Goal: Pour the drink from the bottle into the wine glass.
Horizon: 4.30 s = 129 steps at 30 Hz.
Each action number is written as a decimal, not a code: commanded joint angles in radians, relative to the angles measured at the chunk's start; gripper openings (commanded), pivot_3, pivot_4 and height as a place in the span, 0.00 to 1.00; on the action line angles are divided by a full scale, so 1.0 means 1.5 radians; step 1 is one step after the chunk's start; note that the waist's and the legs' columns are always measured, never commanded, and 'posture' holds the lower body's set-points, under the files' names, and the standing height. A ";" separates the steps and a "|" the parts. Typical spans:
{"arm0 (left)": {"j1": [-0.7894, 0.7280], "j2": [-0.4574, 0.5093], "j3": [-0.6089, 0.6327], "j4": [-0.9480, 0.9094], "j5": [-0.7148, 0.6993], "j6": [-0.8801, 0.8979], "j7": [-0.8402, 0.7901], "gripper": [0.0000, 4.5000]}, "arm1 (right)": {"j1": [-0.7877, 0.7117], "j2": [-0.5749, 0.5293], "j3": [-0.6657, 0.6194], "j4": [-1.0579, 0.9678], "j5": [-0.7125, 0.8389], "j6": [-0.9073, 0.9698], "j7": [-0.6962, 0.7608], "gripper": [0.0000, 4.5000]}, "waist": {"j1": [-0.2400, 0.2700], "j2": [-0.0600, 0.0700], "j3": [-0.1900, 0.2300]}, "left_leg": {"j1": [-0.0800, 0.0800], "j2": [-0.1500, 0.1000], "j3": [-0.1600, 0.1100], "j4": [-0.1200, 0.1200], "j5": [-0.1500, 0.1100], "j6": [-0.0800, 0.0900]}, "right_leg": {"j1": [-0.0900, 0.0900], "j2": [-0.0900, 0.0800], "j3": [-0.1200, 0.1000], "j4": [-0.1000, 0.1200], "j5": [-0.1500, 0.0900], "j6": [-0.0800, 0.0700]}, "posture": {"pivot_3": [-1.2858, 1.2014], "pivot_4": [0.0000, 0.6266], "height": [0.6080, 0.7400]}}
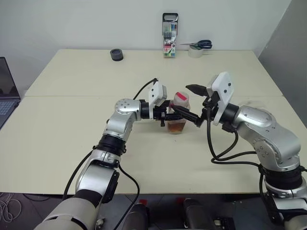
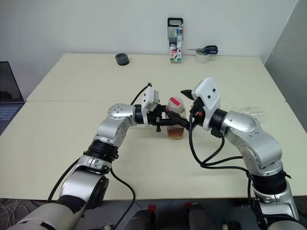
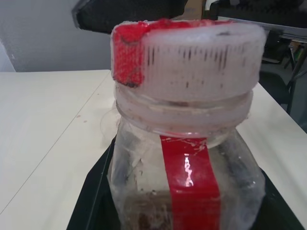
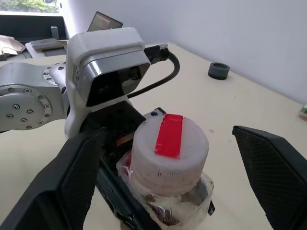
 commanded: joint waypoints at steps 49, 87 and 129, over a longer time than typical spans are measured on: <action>-0.008 -0.005 0.008 -0.012 -0.007 -0.008 -0.002 0.38 | 0.019 -0.038 -0.060 -0.034 0.021 0.014 -0.006 1.00 | 0.000 0.000 0.000 | 0.000 0.000 0.000 0.000 0.000 0.000 | 0.000 0.000 0.000 0.000 0.000 0.000 | 0.52 0.24 1.00; -0.007 0.003 0.008 -0.020 -0.007 -0.005 -0.002 0.38 | 0.020 -0.044 -0.076 -0.058 0.118 0.071 0.002 1.00 | 0.000 0.000 0.000 | 0.000 0.000 0.000 0.000 0.000 0.000 | 0.000 0.000 0.000 0.000 0.000 0.000 | 0.52 0.24 1.00; 0.027 0.001 0.009 -0.056 -0.011 0.012 0.020 0.38 | 0.041 -0.026 -0.143 -0.038 0.068 -0.010 -0.018 0.38 | 0.001 0.000 0.000 | 0.000 0.000 0.000 0.000 0.000 0.000 | 0.000 0.000 0.000 0.000 0.000 0.000 | 0.52 0.24 1.00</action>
